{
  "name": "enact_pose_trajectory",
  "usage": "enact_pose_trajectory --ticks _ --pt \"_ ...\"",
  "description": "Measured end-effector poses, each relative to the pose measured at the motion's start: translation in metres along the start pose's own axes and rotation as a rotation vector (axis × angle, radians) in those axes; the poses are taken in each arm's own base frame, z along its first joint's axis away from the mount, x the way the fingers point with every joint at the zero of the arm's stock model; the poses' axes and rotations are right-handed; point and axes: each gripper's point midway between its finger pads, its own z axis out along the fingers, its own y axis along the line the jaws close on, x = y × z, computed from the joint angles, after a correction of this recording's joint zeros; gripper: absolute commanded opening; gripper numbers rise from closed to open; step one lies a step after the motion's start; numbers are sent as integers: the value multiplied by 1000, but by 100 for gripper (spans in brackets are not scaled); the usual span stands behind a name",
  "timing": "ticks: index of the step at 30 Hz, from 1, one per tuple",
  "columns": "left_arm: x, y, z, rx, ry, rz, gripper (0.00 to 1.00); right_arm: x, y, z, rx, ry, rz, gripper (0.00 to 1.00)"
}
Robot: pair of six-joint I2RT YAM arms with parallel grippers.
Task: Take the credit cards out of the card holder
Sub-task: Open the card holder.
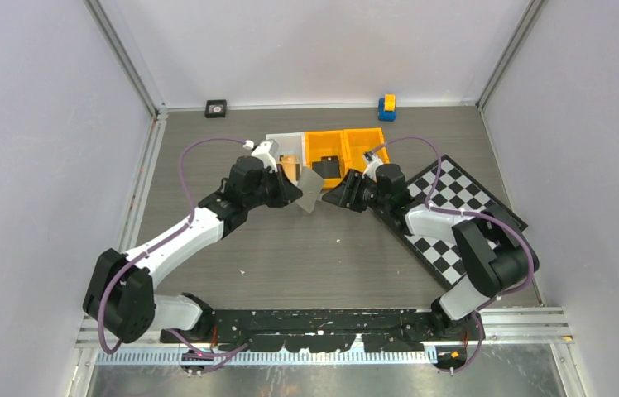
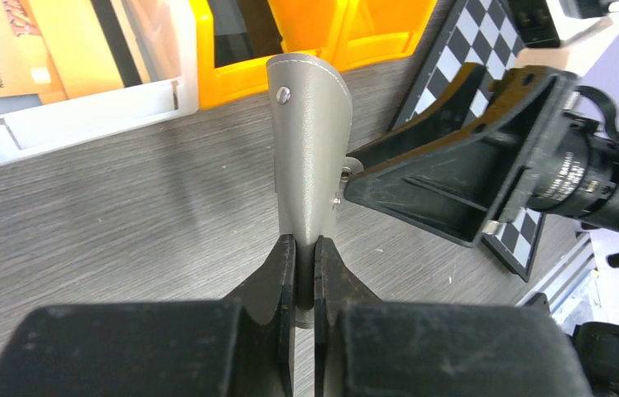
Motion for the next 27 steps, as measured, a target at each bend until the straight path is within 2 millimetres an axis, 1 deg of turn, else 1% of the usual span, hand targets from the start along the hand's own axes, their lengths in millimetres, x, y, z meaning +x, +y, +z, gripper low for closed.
enact_pose_trajectory --ticks 2,3,4,7,8,9,11,12,13,15,17,18,20,22,24,27 --pt "0 -4 1 23 1 -2 2 2 -4 2 7 9 5 51" --pt "-1 -6 1 36 0 -3 2 3 -5 3 11 12 7 45" --pt "-1 -9 2 49 0 -8 2 4 -6 3 13 14 6 37" --pt "-1 -13 4 77 4 -13 4 3 -7 4 16 9 -10 4" --pt "0 -14 5 82 7 -13 9 3 -8 4 21 7 -8 1" --pt "1 -14 6 84 11 -13 15 3 -9 4 24 6 -8 0" --pt "2 -12 7 77 15 -13 43 3 -10 3 31 6 -5 1" --pt "3 -10 8 71 15 -8 52 3 -10 3 34 6 -4 0" --pt "3 -8 10 61 14 -10 58 3 -11 3 39 7 -3 0" --pt "3 -1 12 34 10 -10 64 5 -14 2 56 13 1 0" --pt "5 8 18 -6 20 -10 67 7 -19 2 82 27 4 0" --pt "8 13 21 -23 33 -4 70 8 -20 1 94 37 7 0" --pt "15 23 31 -65 74 8 72 7 -22 1 117 51 8 1" --pt "21 31 43 -98 120 18 78 5 -22 1 134 60 4 0" --pt "28 38 55 -121 162 31 79 2 -21 1 145 62 -3 1" --pt "39 46 68 -141 219 38 79 3 -23 1 158 71 -3 0"
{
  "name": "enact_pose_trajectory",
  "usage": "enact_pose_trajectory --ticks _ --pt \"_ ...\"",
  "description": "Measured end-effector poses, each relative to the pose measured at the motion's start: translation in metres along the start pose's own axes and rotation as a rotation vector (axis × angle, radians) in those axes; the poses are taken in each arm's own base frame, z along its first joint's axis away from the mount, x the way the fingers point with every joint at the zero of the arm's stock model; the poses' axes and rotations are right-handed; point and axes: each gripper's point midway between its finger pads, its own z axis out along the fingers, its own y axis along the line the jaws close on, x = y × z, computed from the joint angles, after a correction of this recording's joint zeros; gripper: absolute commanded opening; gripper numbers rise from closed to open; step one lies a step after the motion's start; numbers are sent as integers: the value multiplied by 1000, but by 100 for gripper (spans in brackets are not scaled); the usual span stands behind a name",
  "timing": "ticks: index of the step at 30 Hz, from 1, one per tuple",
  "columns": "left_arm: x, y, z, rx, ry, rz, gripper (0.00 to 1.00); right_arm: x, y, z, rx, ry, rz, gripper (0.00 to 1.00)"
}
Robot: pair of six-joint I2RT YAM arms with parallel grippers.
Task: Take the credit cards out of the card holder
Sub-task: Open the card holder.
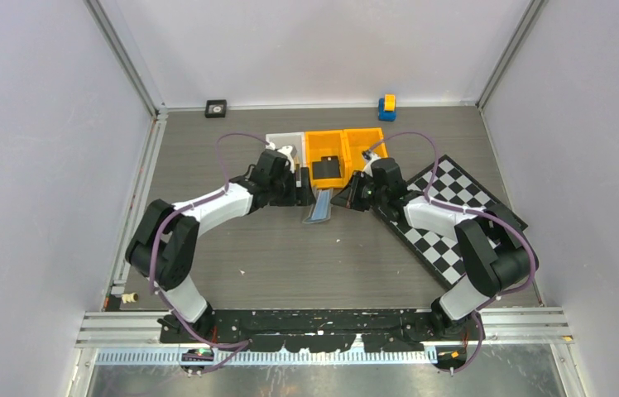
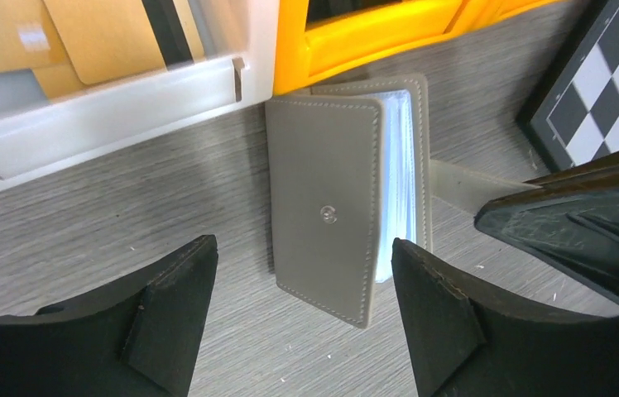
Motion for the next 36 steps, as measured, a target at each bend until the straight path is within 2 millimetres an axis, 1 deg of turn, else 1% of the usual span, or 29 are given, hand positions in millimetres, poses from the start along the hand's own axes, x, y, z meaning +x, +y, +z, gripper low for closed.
enact_pose_trajectory --ticks 1,4,7,12,14,17,21,26,27,32,34,35,36 --pt "3 1 3 -1 12 2 80 1 -1 0 5 4 1 0" --pt "14 1 7 13 59 1 88 3 -4 -1 19 12 1 0" --pt "16 -3 7 35 72 2 88 4 -5 -1 23 15 -1 0" --pt "10 -7 9 41 84 7 86 4 -5 -1 21 16 -4 0" --pt "9 -8 12 36 94 14 82 4 -4 -2 17 15 -5 1" --pt "13 -4 17 14 121 17 74 3 0 -3 6 12 -9 1" --pt "20 1 18 -8 150 13 73 -2 7 -8 -19 -8 -21 0" --pt "23 3 18 -18 169 9 68 -7 16 -15 -46 -36 -36 0" --pt "24 3 18 -20 173 8 66 -8 17 -16 -49 -39 -37 1" --pt "25 5 21 -30 188 7 46 -9 18 -17 -51 -44 -42 1" --pt "26 6 23 -36 195 5 40 -10 17 -17 -46 -46 -43 3" --pt "27 7 23 -38 198 5 39 -10 17 -18 -42 -47 -44 7" --pt "27 9 24 -41 200 1 37 -10 15 -18 -35 -49 -44 14"
